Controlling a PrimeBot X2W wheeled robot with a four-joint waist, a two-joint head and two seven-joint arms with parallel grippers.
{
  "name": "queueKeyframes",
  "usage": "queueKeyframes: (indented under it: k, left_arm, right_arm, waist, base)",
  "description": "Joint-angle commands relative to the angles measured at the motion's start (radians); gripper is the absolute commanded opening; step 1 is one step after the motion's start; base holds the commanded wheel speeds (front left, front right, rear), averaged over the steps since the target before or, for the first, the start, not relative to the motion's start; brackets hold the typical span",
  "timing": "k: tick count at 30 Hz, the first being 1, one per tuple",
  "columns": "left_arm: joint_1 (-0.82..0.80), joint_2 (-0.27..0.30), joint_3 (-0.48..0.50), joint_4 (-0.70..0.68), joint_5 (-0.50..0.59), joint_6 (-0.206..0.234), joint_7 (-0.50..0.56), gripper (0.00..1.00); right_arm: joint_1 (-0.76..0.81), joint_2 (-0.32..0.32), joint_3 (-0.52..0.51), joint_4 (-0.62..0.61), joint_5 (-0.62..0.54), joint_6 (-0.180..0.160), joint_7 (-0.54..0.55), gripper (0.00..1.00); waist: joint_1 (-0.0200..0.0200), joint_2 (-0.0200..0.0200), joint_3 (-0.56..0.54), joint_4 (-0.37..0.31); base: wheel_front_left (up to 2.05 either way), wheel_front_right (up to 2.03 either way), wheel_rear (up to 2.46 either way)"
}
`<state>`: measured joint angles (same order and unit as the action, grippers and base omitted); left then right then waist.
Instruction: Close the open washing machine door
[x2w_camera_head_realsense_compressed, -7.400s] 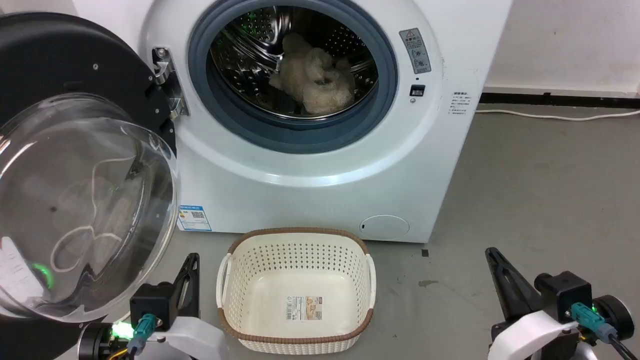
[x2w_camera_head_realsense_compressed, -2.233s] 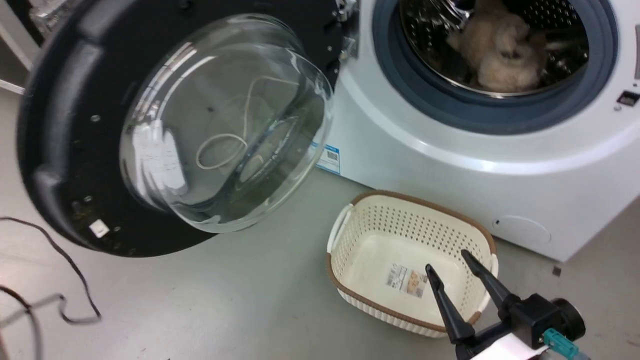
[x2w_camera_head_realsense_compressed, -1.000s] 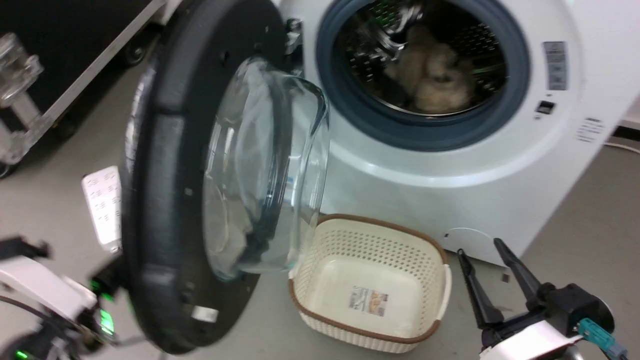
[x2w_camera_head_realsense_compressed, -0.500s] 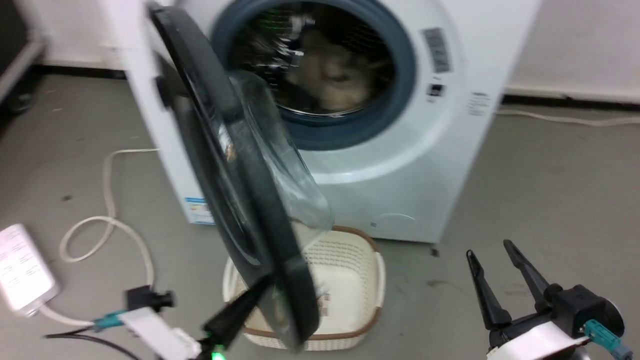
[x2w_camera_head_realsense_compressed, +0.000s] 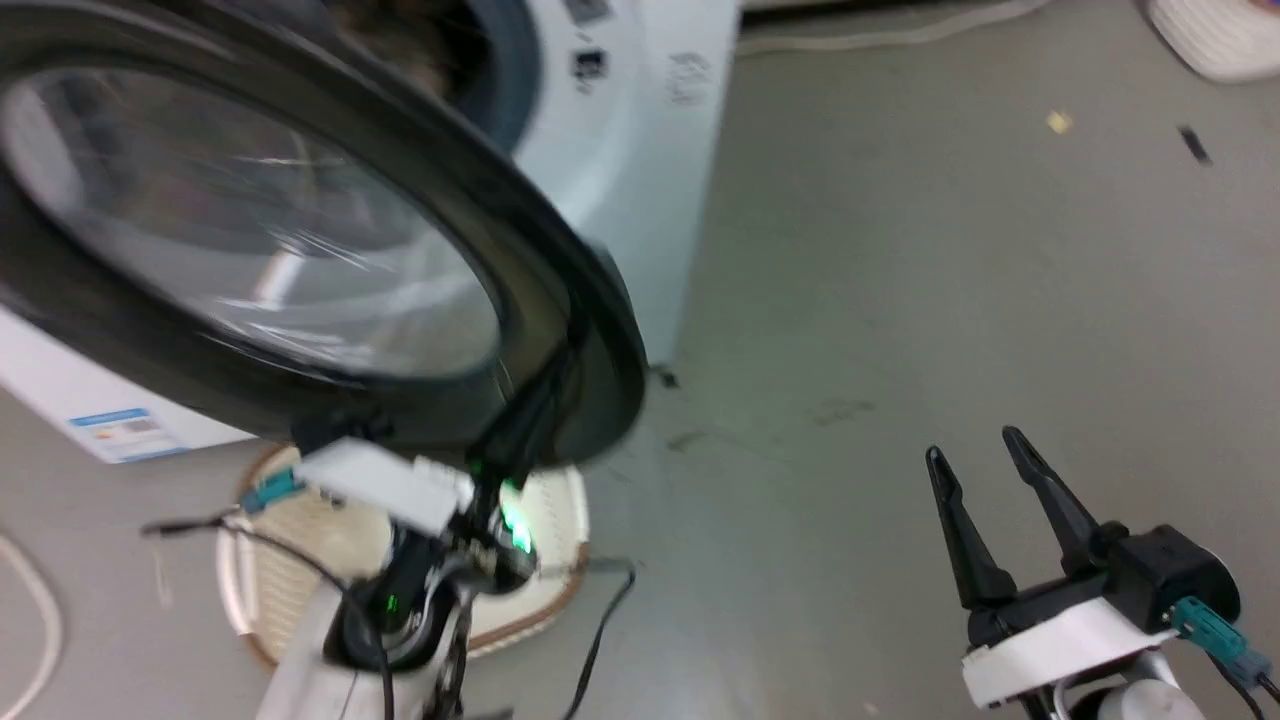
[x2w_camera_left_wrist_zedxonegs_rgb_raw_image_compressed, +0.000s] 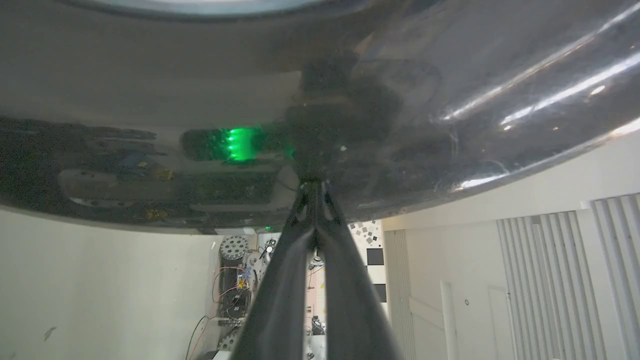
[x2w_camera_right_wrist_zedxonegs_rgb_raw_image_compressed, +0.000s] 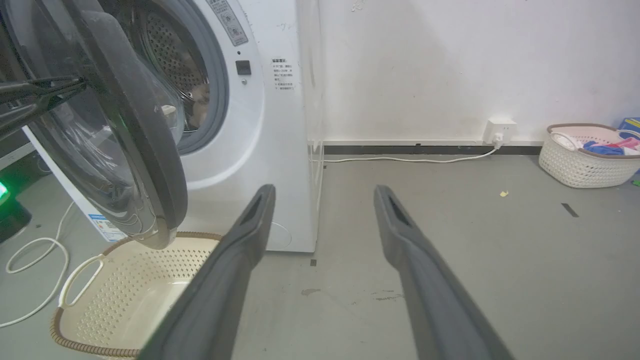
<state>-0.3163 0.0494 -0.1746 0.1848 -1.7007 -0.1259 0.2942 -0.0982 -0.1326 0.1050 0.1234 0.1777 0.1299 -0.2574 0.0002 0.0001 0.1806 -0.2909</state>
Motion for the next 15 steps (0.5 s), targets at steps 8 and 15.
queueKeyframes:
  k: [8, 15]
  left_arm:
    - [-0.236, 0.001, -0.014, 0.164, 0.013, -0.005, -0.179, 0.0]
    - [-0.297, 0.001, -0.009, 0.235, 0.025, -0.005, -0.231, 0.0]
  right_arm:
    - [-0.044, 0.031, 0.026, 0.006, 0.011, 0.001, -0.004, 1.0]
    - [-0.045, 0.036, 0.018, 0.01, 0.011, 0.001, -0.004, 1.0]
  waist:
    - [-0.0002, -0.0001, 0.097, -0.121]
    - [-0.0002, -0.0001, 0.084, -0.106]
  base:
    - [0.0, 0.0, 0.0]
    - [0.0, 0.0, 0.0]
